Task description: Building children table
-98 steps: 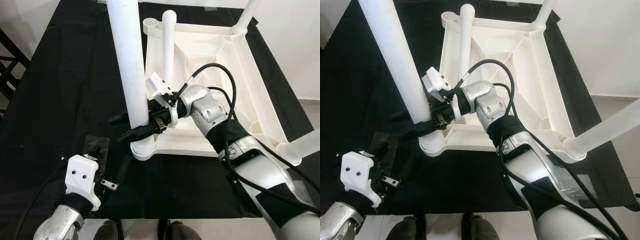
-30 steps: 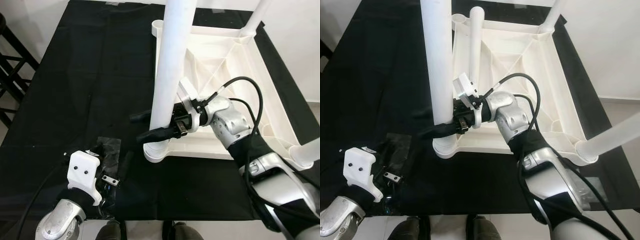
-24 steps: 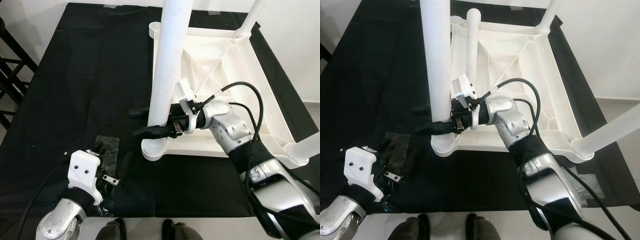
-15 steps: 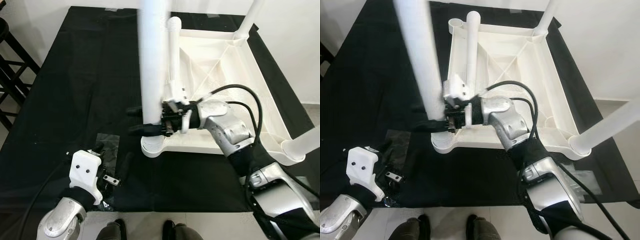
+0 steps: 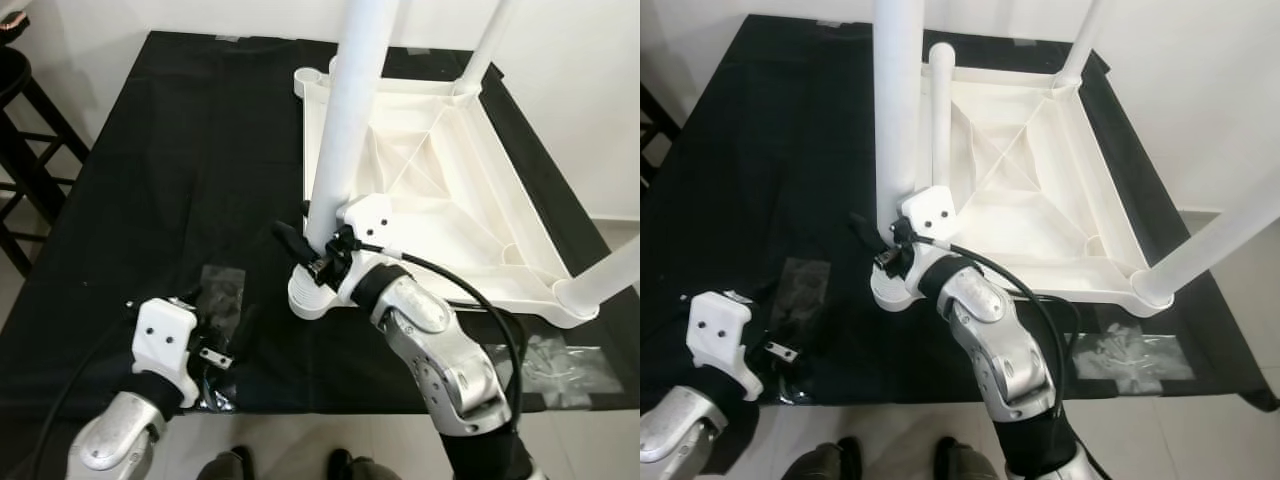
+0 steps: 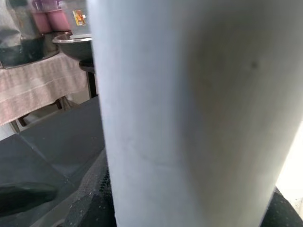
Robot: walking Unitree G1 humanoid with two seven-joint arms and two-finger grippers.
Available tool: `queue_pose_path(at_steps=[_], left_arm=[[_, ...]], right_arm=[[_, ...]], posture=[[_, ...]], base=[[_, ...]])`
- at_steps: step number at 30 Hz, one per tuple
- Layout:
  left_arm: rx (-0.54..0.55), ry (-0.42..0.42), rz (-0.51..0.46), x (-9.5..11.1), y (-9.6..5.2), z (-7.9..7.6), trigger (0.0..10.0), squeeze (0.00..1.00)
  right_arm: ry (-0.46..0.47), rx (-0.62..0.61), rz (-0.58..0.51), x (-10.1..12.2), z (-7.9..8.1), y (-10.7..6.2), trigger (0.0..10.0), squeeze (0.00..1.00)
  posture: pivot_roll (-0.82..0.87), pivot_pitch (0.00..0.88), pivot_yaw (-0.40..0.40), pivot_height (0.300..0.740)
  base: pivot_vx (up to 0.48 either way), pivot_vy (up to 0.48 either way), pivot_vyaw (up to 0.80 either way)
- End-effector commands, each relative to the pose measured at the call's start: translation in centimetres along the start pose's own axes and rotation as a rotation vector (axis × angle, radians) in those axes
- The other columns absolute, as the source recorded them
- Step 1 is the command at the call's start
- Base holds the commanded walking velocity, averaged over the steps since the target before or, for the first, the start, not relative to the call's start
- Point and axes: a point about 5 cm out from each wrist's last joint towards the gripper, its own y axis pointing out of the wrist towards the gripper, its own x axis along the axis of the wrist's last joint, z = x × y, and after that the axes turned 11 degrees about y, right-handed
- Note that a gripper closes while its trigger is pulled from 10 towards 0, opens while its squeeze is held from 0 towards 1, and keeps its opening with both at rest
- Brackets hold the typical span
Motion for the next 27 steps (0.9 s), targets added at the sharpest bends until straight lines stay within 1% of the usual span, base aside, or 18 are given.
queue_pose_path(at_steps=[1, 5, 8, 10, 12, 13, 14, 15, 16, 17, 19, 21, 22, 23, 24, 25, 26, 27], left_arm=[[-0.016, -0.001, 0.015, -0.5, 0.0, 0.0, 10.0, 0.00], [-0.016, 0.001, 0.013, -0.6, 0.2, 0.1, 10.0, 0.00], [-0.007, 0.000, 0.010, -0.8, 0.4, 0.2, 10.0, 0.00], [-0.005, -0.001, 0.009, -0.8, 0.5, 0.3, 10.0, 0.00], [-0.003, -0.001, 0.007, -0.9, 0.6, 0.3, 10.0, 0.00], [-0.003, -0.001, 0.006, -0.9, 0.6, 0.4, 10.0, 0.00], [-0.003, -0.001, 0.006, -0.9, 0.6, 0.4, 10.0, 0.00], [-0.004, -0.001, 0.005, -0.9, 0.6, 0.4, 10.0, 0.00], [-0.005, 0.000, 0.004, -0.9, 0.7, 0.5, 10.0, 0.00], [-0.005, 0.000, 0.004, -0.9, 0.7, 0.5, 10.0, 0.00], [-0.006, 0.001, 0.004, -1.0, 0.7, 0.5, 10.0, 0.00], [-0.010, 0.003, 0.002, -1.1, 0.9, 0.6, 10.0, 0.00], [-0.010, 0.003, 0.002, -1.1, 0.9, 0.6, 10.0, 0.00], [-0.012, 0.003, 0.001, -1.2, 0.9, 0.7, 10.0, 0.00], [-0.012, 0.003, 0.001, -1.2, 0.9, 0.7, 10.0, 0.00], [-0.012, 0.002, 0.000, -1.2, 1.0, 0.7, 10.0, 0.00], [-0.012, 0.002, 0.000, -1.2, 1.0, 0.7, 10.0, 0.00], [-0.011, 0.002, -0.001, -1.3, 1.0, 0.7, 10.0, 0.00]], right_arm=[[0.055, -0.095, 0.203, -4.3, -1.7, -0.2, 10.0, 0.00], [0.046, -0.111, 0.186, -3.3, -1.8, 0.2, 10.0, 0.00], [0.003, -0.081, 0.164, -2.3, -1.6, 0.4, 10.0, 0.00], [0.000, -0.001, 0.136, -1.5, -1.0, 0.5, 10.0, 0.00], [0.000, 0.124, 0.107, -0.4, -0.4, 0.7, 10.0, 0.00], [-0.001, 0.162, 0.101, -0.1, -0.3, 0.7, 10.0, 0.00], [-0.001, 0.162, 0.101, -0.1, -0.3, 0.7, 10.0, 0.00], [-0.020, 0.223, 0.095, 0.4, -0.3, 0.7, 10.0, 0.00], [-0.042, 0.297, 0.094, 1.0, -0.6, 0.6, 10.0, 0.00], [-0.042, 0.297, 0.094, 1.0, -0.6, 0.6, 10.0, 0.00], [-0.058, 0.346, 0.094, 1.4, -0.8, 0.6, 10.0, 0.00], [-0.102, 0.448, 0.084, 2.8, -1.7, 0.6, 10.0, 0.00], [-0.102, 0.448, 0.084, 2.8, -1.7, 0.6, 10.0, 0.00], [-0.106, 0.497, 0.079, 3.6, -2.1, 0.6, 10.0, 0.00], [-0.106, 0.497, 0.079, 3.6, -2.1, 0.6, 10.0, 0.00], [-0.113, 0.549, 0.081, 4.1, -2.5, 0.5, 10.0, 0.00], [-0.113, 0.549, 0.081, 4.1, -2.5, 0.5, 10.0, 0.00], [-0.119, 0.657, 0.109, 4.6, -2.9, 0.4, 10.0, 0.00]], posture=[[0.06, 0.260, -0.063, 0.740], [0.06, 0.255, -0.062, 0.740], [0.05, 0.242, -0.065, 0.740], [0.05, 0.235, -0.063, 0.740], [0.05, 0.230, -0.061, 0.740], [0.05, 0.230, -0.061, 0.740], [0.05, 0.230, -0.061, 0.740], [0.05, 0.221, -0.056, 0.740], [0.05, 0.213, -0.054, 0.740], [0.05, 0.213, -0.054, 0.740], [0.05, 0.210, -0.053, 0.740], [0.05, 0.198, -0.052, 0.740], [0.05, 0.198, -0.052, 0.740], [0.05, 0.196, -0.051, 0.740], [0.05, 0.196, -0.051, 0.740], [0.05, 0.191, -0.050, 0.740], [0.05, 0.191, -0.050, 0.740], [0.06, 0.188, -0.051, 0.740]], base=[[0.000, 0.000, 0.00], [0.000, 0.000, 0.00], [0.000, 0.000, 0.00], [0.000, 0.000, 0.00], [0.000, 0.000, 0.00], [0.000, 0.000, 0.00], [0.000, 0.000, 0.00], [0.000, 0.000, 0.00], [0.000, 0.000, 0.00], [0.000, 0.000, 0.00], [0.000, 0.000, 0.00], [0.000, 0.000, 0.00], [0.000, 0.000, 0.00], [0.000, 0.000, 0.00], [0.000, 0.000, 0.00], [0.000, 0.000, 0.00], [0.000, 0.000, 0.00], [0.000, 0.000, 0.00]])
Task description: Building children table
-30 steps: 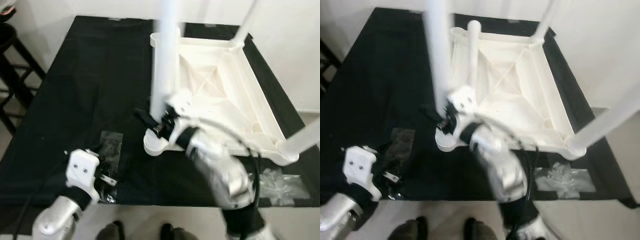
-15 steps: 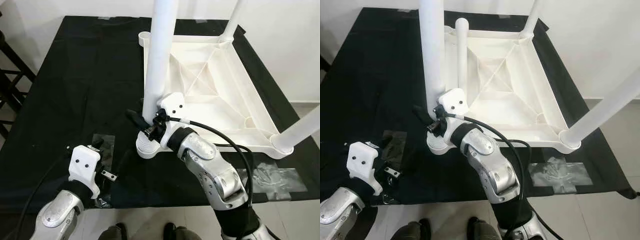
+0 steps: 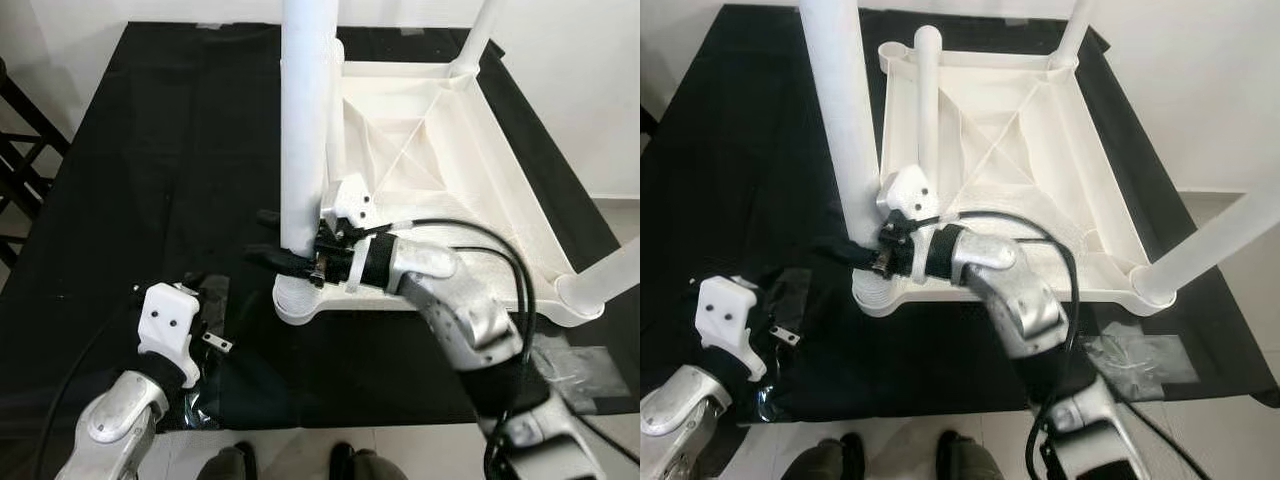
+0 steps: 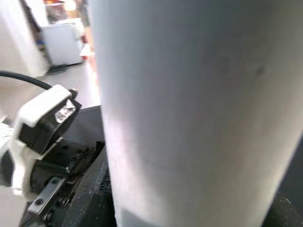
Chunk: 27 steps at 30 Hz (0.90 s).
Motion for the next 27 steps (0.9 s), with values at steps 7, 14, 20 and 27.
queue_pose_path(at_steps=[7, 14, 20, 27], left_arm=[[0.000, -0.006, 0.019, -0.6, -0.4, 0.0, 10.0, 0.00], [0.005, -0.006, 0.021, -0.6, -0.6, 0.1, 10.0, 0.00], [0.005, -0.006, 0.023, -0.5, -0.7, 0.2, 10.0, 0.00], [0.008, 0.010, 0.035, -0.1, -1.1, 0.3, 10.0, 0.00]], right_arm=[[-0.018, 0.160, 0.037, 0.3, -1.4, -1.0, 10.0, 0.00], [0.082, 0.265, -0.009, 0.2, -2.0, -0.6, 10.0, 0.00], [0.096, 0.288, -0.007, -0.2, -2.4, -0.3, 10.0, 0.00], [0.035, 0.438, 0.068, 0.0, -2.4, 1.2, 10.0, 0.00]], posture=[[0.07, 0.196, -0.051, 0.740], [0.08, 0.214, -0.053, 0.740], [0.08, 0.220, -0.047, 0.740], [0.11, 0.265, -0.044, 0.740]], base=[[0.000, 0.000, 0.00], [0.000, 0.000, 0.00], [0.000, 0.000, 0.00], [0.000, 0.000, 0.00]])
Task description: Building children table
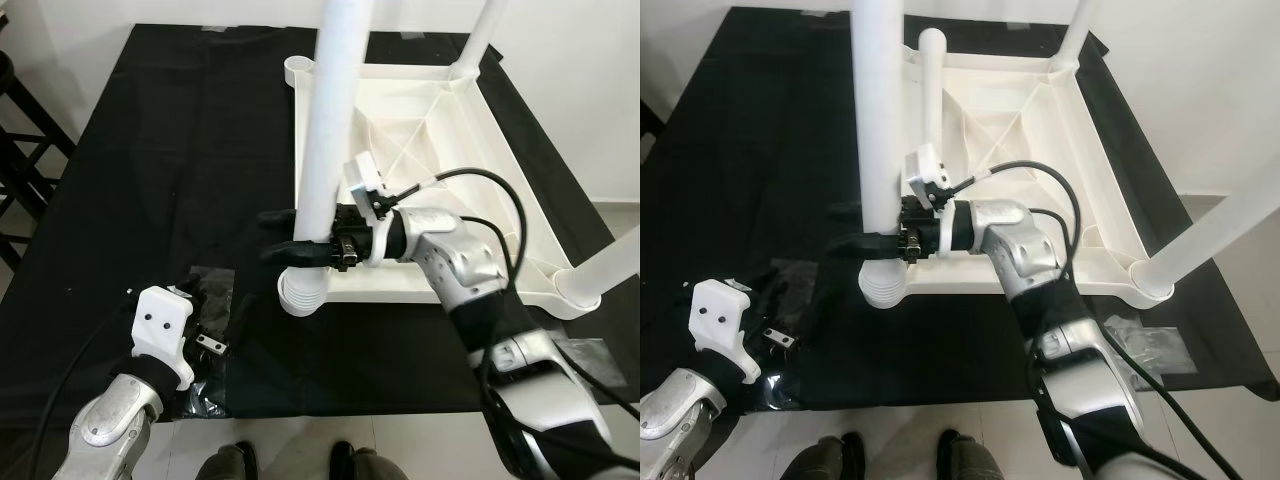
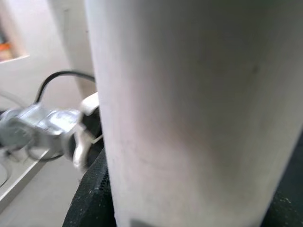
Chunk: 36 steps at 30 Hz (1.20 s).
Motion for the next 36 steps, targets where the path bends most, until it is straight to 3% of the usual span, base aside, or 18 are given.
queue_pose_path(at_steps=[1, 7, 10, 25, 36], left_arm=[[-0.006, 0.005, 0.024, -0.1, -0.5, 0.0, 10.0, 0.00], [0.041, 0.006, 0.047, 0.8, -1.9, -0.2, 10.0, 0.00], [0.052, 0.005, 0.052, 1.3, -2.7, -0.5, 10.0, 0.00], [0.121, -0.012, 0.128, 2.9, -6.2, -1.4, 10.0, 0.00], [0.159, -0.018, 0.147, 3.2, -6.9, -0.8, 10.0, 0.00]], right_arm=[[-0.023, 0.060, 0.038, -0.1, 0.2, 0.6, 10.0, 0.00], [-0.090, 0.223, 0.127, 1.0, 0.1, 2.7, 10.0, 0.00], [-0.113, 0.238, 0.151, 1.4, 0.0, 2.9, 10.0, 0.00], [-0.163, 0.207, 0.118, 3.8, -0.8, 1.7, 10.0, 0.00], [-0.142, 0.250, 0.160, 2.8, -0.2, 1.4, 10.0, 0.00]], posture=[[0.11, 0.265, -0.044, 0.740], [0.14, 0.323, -0.074, 0.740], [0.17, 0.362, -0.095, 0.740], [0.23, 0.441, -0.103, 0.740], [0.24, 0.442, -0.093, 0.740]], base=[[0.000, 0.000, 0.00], [0.000, 0.000, 0.00], [0.000, 0.000, 0.00], [0.000, 0.000, 0.00], [0.000, 0.000, 0.00]])
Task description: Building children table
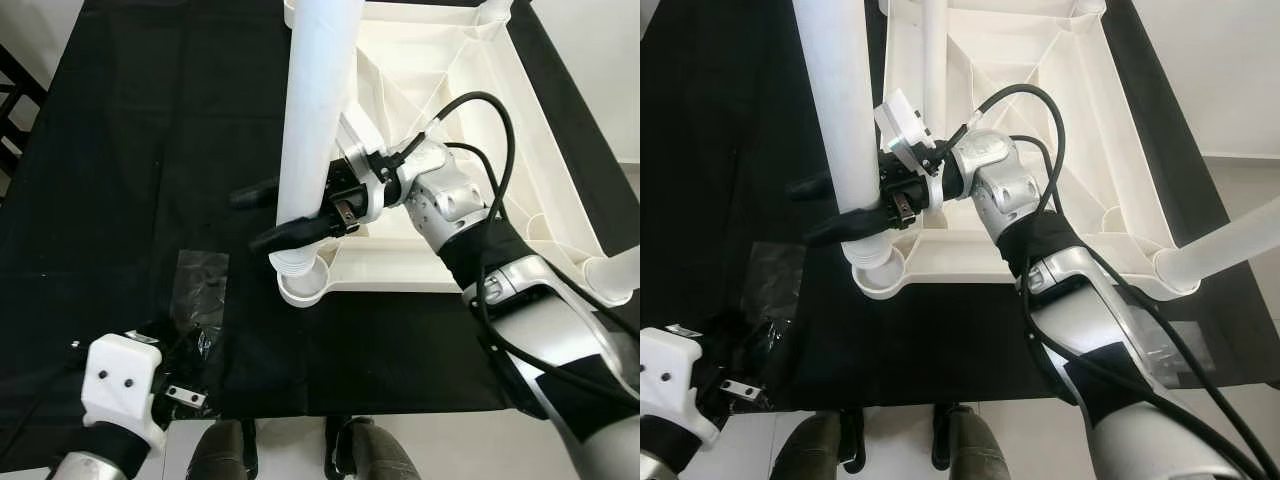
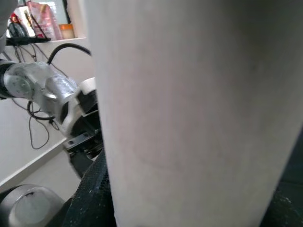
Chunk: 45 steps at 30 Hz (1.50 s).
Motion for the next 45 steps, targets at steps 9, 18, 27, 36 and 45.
queue_pose_path(at_steps=[9, 18, 27, 36, 45], left_arm=[[0.003, -0.023, 0.033, -0.1, -0.6, -0.2, 10.0, 0.00], [-0.006, -0.031, 0.028, 0.0, -0.4, -0.2, 10.0, 0.00], [-0.017, -0.030, 0.028, 0.1, -0.3, -0.2, 10.0, 0.00], [-0.022, -0.028, 0.027, 0.1, -0.2, -0.2, 10.0, 0.00], [-0.025, -0.025, 0.025, 0.1, 0.0, -0.2, 10.0, 0.00]], right_arm=[[0.079, 0.077, 0.101, -2.3, 1.2, 0.2, 10.0, 0.00], [0.089, 0.112, 0.139, -2.4, 1.8, 0.0, 10.0, 0.00], [0.089, 0.153, 0.132, -2.2, 2.1, 0.3, 10.0, 0.00], [0.093, 0.201, 0.175, -2.6, 2.6, 0.8, 10.0, 0.00], [0.006, 0.206, 0.343, -3.1, 1.9, 0.9, 10.0, 0.00]], posture=[[0.24, 0.429, -0.098, 0.740], [0.23, 0.436, -0.102, 0.740], [0.23, 0.443, -0.104, 0.740], [0.24, 0.445, -0.105, 0.740], [0.23, 0.444, -0.106, 0.740]], base=[[0.000, 0.000, 0.00], [0.000, 0.000, 0.00], [0.000, 0.000, 0.00], [0.000, 0.000, 0.00], [0.000, 0.000, 0.00]])
